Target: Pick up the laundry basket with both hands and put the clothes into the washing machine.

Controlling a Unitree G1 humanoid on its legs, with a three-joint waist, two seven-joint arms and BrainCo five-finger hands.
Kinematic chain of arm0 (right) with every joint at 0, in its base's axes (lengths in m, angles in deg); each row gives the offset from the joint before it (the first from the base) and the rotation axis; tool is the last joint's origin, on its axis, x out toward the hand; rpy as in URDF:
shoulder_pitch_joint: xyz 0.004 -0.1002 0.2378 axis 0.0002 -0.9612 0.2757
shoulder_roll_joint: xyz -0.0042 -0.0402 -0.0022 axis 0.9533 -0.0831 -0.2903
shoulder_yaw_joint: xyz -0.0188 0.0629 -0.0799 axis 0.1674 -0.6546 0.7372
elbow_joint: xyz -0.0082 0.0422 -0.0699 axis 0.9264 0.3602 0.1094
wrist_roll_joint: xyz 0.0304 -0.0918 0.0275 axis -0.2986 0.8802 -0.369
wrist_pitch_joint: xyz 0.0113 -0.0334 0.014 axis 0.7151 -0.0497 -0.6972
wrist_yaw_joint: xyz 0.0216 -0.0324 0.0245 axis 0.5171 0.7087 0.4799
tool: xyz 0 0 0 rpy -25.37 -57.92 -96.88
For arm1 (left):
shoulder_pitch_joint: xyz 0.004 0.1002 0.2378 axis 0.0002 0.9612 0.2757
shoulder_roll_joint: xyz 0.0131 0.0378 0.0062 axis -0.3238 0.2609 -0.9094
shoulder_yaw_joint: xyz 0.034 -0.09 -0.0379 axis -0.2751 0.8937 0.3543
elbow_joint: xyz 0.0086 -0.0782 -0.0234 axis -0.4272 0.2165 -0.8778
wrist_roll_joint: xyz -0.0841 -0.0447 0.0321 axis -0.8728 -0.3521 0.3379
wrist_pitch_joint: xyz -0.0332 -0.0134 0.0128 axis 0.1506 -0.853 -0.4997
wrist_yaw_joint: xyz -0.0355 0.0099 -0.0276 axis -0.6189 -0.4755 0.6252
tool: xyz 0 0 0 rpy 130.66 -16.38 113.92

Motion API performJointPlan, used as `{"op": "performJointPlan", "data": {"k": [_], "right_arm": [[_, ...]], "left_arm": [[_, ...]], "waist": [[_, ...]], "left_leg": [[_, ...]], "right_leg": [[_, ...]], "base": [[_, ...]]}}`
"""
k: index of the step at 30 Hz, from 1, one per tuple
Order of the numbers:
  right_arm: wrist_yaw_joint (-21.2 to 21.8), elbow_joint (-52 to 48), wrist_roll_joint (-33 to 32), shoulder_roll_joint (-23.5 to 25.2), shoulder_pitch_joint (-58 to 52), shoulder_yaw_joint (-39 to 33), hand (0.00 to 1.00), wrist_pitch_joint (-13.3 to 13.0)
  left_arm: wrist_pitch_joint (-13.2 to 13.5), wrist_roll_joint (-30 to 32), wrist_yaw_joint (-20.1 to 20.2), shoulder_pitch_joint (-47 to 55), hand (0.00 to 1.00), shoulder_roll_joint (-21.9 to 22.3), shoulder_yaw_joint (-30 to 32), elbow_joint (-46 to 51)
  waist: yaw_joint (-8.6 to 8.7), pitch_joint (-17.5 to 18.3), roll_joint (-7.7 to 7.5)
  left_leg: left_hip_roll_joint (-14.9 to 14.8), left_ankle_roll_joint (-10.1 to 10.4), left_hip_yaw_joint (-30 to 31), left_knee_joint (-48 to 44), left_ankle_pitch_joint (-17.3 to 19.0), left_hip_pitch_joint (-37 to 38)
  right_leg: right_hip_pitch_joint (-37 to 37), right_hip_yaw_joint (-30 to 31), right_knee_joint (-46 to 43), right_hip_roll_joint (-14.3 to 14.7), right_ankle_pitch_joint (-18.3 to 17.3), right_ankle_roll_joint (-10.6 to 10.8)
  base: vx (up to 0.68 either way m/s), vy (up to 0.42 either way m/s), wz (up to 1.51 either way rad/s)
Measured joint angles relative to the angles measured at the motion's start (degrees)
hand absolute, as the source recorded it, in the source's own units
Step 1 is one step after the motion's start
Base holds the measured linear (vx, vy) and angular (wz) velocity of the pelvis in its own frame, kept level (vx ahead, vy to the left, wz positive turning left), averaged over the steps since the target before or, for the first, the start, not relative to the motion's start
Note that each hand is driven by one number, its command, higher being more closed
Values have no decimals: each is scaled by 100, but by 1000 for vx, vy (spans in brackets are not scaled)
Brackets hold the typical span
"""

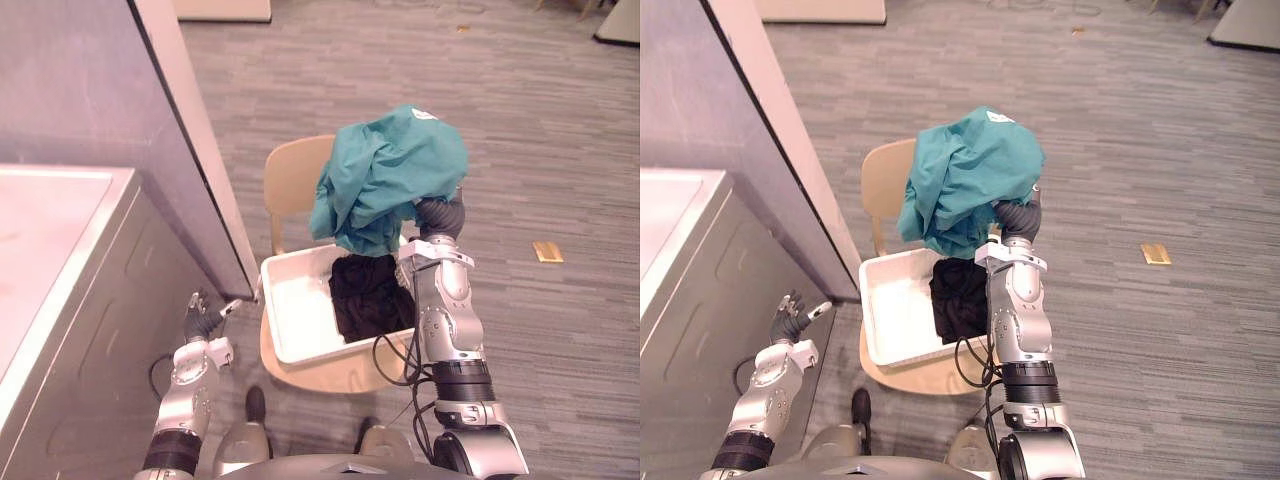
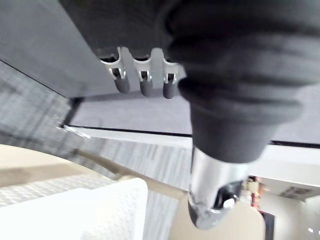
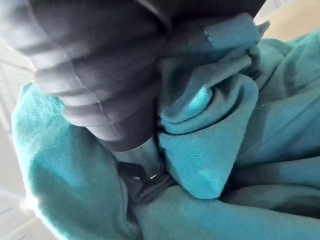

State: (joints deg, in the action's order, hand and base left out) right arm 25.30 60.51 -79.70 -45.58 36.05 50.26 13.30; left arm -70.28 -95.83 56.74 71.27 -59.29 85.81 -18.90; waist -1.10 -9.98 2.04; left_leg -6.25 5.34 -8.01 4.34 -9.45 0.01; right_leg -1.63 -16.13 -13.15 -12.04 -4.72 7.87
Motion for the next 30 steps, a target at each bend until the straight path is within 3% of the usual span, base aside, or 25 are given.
{"op": "performJointPlan", "data": {"k": [8,12,14,23,30], "right_arm": [[113,-188,221,-22,-211,-92,100,3],[189,-520,225,-5,-488,-18,100,10],[198,-574,224,-11,-515,-9,100,10],[354,-806,216,-16,-1045,290,100,5],[369,-993,208,-18,-1377,662,100,14]], "left_arm": [[83,-17,101,-394,0,59,-398,695],[121,-57,269,-732,0,61,-911,696],[121,-56,298,-1005,0,57,-1223,695],[180,-76,401,-1944,0,67,-2002,653],[189,-109,494,-2362,0,134,-2646,328]], "waist": [[222,323,264],[328,380,276],[475,403,283],[678,520,373],[780,581,379]], "left_leg": [[2,-24,-442,10,144,341],[-15,31,-645,17,213,416],[-18,35,-764,47,231,412],[-29,12,-1162,47,248,389],[-26,13,-1262,49,258,383]], "right_leg": [[323,420,626,97,373,53],[371,608,890,144,511,33],[359,690,1027,154,610,25],[148,1119,1180,214,864,50],[59,1254,1155,224,861,71]], "base": [[-8,35,-28],[-44,26,-28],[-53,23,-26],[8,8,-25],[-1,3,-8]]}}
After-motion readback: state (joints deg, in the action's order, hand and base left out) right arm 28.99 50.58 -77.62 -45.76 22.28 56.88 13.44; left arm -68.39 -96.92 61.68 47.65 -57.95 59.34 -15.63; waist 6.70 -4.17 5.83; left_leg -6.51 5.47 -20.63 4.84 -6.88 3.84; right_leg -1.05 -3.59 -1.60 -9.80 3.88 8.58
